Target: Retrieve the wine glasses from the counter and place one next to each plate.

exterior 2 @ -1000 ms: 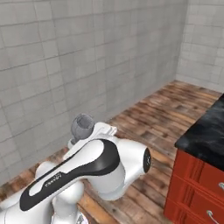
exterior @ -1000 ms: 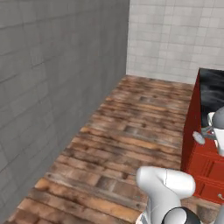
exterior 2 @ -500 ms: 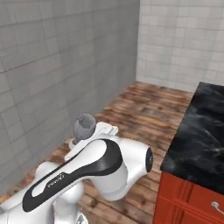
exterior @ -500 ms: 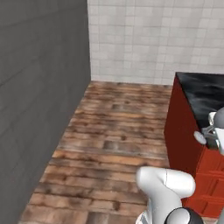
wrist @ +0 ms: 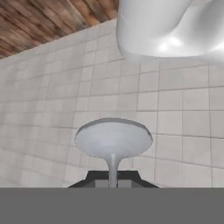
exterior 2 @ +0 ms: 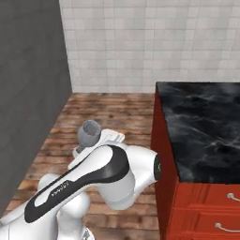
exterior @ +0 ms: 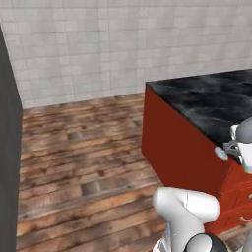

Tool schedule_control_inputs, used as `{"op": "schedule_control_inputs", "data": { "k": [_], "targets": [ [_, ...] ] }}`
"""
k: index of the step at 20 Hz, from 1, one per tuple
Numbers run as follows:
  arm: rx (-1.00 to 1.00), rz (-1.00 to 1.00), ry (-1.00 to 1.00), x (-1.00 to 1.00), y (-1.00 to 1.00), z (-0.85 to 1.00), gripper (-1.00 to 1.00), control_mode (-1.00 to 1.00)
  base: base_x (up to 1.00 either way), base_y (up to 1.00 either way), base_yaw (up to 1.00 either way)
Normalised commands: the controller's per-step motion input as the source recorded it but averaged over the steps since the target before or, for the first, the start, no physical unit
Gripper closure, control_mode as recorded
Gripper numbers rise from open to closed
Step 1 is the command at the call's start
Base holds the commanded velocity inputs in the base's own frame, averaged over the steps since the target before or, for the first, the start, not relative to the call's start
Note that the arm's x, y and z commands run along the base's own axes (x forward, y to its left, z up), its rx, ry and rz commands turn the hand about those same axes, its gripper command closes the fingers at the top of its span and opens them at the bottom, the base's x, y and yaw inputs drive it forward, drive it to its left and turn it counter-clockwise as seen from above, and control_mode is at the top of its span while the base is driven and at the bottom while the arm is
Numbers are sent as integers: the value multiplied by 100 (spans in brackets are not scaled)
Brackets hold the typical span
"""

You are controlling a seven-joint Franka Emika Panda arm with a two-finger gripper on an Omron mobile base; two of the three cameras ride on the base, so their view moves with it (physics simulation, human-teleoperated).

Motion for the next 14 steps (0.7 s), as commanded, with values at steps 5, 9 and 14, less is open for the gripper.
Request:
{"op": "schedule_control_inputs", "data": {
  "k": [5, 9, 14],
  "targets": [
    [0, 0, 0, 0, 0, 0, 100, 100, 29, 36, -93],
    [0, 0, 0, 0, 0, 0, 100, 100, 23, 32, -95],
    [0, 0, 0, 0, 0, 0, 100, 100, 11, 74, -77]
  ]
}}
